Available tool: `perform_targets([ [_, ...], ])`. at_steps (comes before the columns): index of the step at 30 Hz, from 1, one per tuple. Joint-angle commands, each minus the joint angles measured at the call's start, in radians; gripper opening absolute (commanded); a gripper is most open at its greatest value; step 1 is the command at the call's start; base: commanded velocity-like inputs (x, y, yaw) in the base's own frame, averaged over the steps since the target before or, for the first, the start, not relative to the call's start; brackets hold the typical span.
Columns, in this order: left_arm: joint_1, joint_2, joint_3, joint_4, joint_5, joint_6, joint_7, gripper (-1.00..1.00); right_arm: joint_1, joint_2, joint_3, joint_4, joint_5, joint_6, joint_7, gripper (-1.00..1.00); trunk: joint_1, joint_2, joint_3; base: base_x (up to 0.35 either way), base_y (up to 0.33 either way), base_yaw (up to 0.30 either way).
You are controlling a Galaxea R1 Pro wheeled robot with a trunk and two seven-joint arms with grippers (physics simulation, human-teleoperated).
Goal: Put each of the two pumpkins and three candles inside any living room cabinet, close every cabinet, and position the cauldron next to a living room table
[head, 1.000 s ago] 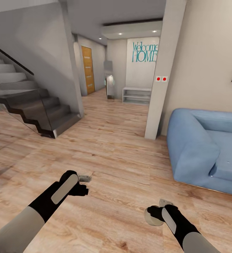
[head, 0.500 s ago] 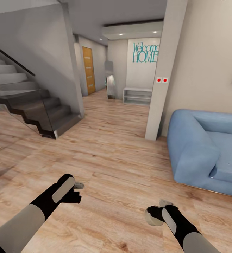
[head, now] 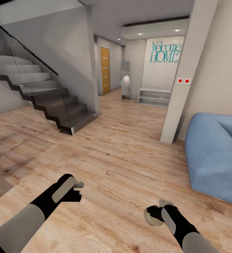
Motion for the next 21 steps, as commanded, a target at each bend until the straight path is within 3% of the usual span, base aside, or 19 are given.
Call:
perform_targets([
  [1, -0.001, 0.001, -0.005, -0.001, 0.010, 0.000, 0.009, 1.00, 0.000, 0.000, 0.001, -0.003, -0.014, 0.004, -0.010, -1.00, 0.000, -0.001, -0.001, 0.000, 0.264, 0.284],
  [13, -0.001, 0.001, -0.005, 0.000, 0.010, -0.001, 0.009, 1.00, 0.000, 0.001, 0.002, -0.003, -0.011, 0.003, -0.013, -1.00, 0.000, -0.001, -0.001, 0.044, 0.267, 0.285],
  [21, -0.001, 0.001, -0.005, 0.000, 0.010, -0.001, 0.009, 1.00, 0.000, 0.001, 0.003, -0.003, -0.007, 0.003, -0.013, -1.00, 0.000, -0.001, -0.001, 0.033, 0.154, 0.285],
])
